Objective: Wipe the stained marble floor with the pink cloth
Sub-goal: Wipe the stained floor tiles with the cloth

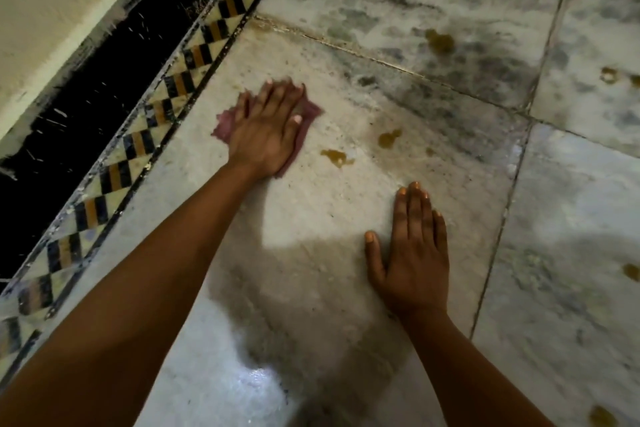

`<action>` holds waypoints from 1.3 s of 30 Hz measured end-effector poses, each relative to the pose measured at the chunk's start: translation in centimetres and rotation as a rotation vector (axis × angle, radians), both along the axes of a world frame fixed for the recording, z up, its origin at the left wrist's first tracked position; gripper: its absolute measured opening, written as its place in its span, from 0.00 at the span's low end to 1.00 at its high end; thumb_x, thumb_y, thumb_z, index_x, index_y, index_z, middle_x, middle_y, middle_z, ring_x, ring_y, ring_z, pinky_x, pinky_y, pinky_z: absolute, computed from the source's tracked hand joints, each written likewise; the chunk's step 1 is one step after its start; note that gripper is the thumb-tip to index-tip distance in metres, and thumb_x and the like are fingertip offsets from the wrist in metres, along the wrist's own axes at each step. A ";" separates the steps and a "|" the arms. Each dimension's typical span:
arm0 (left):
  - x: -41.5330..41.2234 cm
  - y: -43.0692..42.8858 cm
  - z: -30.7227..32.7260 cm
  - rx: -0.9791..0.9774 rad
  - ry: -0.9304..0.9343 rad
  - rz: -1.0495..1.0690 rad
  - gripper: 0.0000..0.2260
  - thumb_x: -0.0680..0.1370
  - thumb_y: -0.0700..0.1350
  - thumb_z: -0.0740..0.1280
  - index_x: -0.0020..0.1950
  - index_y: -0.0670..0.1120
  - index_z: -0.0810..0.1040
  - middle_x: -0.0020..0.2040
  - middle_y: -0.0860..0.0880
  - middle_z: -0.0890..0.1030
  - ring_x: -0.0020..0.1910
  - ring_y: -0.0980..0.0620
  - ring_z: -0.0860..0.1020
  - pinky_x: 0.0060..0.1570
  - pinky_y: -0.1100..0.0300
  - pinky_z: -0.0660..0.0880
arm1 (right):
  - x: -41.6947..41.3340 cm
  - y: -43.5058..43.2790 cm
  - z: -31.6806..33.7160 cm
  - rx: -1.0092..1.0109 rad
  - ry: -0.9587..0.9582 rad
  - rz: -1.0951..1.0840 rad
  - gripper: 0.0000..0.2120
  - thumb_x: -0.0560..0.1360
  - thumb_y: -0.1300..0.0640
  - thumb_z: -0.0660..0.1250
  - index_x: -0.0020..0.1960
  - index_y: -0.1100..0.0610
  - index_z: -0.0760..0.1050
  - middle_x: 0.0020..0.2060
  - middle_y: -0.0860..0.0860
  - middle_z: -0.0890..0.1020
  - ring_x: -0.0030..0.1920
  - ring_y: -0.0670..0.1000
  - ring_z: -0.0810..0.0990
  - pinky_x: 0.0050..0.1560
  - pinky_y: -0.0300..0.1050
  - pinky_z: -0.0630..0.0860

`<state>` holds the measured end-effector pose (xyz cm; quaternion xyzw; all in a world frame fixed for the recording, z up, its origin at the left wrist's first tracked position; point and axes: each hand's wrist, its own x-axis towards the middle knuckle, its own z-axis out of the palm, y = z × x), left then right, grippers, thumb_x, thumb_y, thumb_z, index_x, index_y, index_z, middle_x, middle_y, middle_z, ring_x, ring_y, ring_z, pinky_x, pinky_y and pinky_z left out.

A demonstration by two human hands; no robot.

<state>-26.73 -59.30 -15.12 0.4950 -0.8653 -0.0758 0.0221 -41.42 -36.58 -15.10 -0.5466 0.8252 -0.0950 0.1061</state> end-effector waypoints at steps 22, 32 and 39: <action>-9.1 -7.1 0.9 0.189 -0.010 0.104 0.23 0.83 0.51 0.44 0.77 0.50 0.48 0.78 0.49 0.47 0.77 0.50 0.44 0.73 0.48 0.41 | 0.0 0.0 -0.2 -0.023 -0.029 -0.019 0.34 0.77 0.41 0.49 0.76 0.60 0.53 0.76 0.57 0.55 0.76 0.54 0.51 0.74 0.51 0.48; -3.2 6.5 0.6 0.100 0.023 -0.134 0.26 0.79 0.54 0.42 0.77 0.50 0.49 0.78 0.50 0.51 0.77 0.50 0.48 0.73 0.49 0.41 | -0.1 -0.1 -0.1 -0.028 -0.040 -0.015 0.35 0.76 0.42 0.50 0.76 0.60 0.53 0.76 0.59 0.56 0.76 0.56 0.53 0.74 0.50 0.47; -9.0 1.0 0.0 0.129 0.011 0.256 0.25 0.82 0.52 0.44 0.77 0.44 0.44 0.78 0.45 0.46 0.77 0.48 0.43 0.73 0.46 0.39 | 0.0 0.0 -0.5 -0.061 -0.036 -0.008 0.35 0.76 0.42 0.49 0.76 0.61 0.52 0.76 0.59 0.55 0.76 0.56 0.52 0.75 0.52 0.49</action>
